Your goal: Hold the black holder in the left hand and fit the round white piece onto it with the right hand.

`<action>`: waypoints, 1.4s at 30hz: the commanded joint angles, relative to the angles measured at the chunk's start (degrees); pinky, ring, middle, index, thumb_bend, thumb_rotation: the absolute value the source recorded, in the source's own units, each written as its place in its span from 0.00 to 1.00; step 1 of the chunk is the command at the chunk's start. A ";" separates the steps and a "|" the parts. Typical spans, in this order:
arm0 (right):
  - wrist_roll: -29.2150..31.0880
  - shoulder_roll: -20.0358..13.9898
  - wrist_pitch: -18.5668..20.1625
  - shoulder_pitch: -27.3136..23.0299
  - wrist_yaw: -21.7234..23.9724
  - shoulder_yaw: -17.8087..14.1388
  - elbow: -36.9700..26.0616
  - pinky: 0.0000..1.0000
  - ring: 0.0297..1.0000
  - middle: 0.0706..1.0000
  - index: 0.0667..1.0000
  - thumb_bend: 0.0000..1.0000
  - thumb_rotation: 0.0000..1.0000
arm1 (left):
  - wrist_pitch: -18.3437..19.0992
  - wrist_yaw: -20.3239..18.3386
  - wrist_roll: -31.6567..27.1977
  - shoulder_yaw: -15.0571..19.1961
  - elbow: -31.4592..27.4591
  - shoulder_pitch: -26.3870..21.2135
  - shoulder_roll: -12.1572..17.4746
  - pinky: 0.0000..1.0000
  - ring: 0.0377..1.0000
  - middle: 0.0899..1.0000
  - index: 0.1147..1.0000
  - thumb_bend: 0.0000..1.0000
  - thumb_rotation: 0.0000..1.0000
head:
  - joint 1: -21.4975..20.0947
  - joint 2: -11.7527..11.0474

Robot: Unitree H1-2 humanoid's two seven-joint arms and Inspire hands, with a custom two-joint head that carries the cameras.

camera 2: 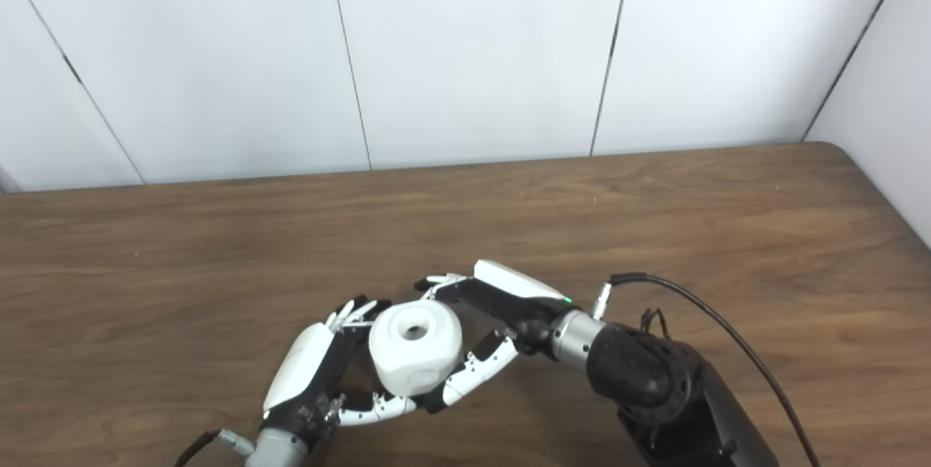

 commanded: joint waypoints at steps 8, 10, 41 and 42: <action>4.37 0.94 -2.63 -0.79 -3.72 -2.42 0.89 0.73 0.81 0.83 0.86 1.00 0.35 | 0.16 -0.65 -0.85 -0.04 -0.06 -0.48 -0.18 1.00 1.00 0.90 0.41 0.52 0.05 | 0.08 -0.01; 6.01 0.77 -3.16 -0.85 -4.04 -2.95 1.85 0.66 0.78 0.80 0.79 1.00 0.38 | 0.20 -0.75 -0.86 -0.04 -0.11 -0.49 -0.14 1.00 1.00 0.90 0.41 0.52 0.05 | 0.08 -0.01; 12.91 -1.73 -1.37 -0.28 -6.23 -5.23 2.15 0.87 0.95 0.99 1.00 1.00 0.42 | -0.79 -1.15 -1.35 0.64 1.12 -0.88 0.92 1.00 1.00 0.91 0.41 0.52 0.05 | -0.34 -0.81; 12.95 -1.87 -1.26 -0.05 -6.40 -5.57 2.10 0.88 0.96 1.00 1.00 1.00 0.42 | -0.54 -1.61 -1.30 0.60 0.99 -0.98 1.16 1.00 1.00 0.92 0.42 0.52 0.05 | -0.35 -0.88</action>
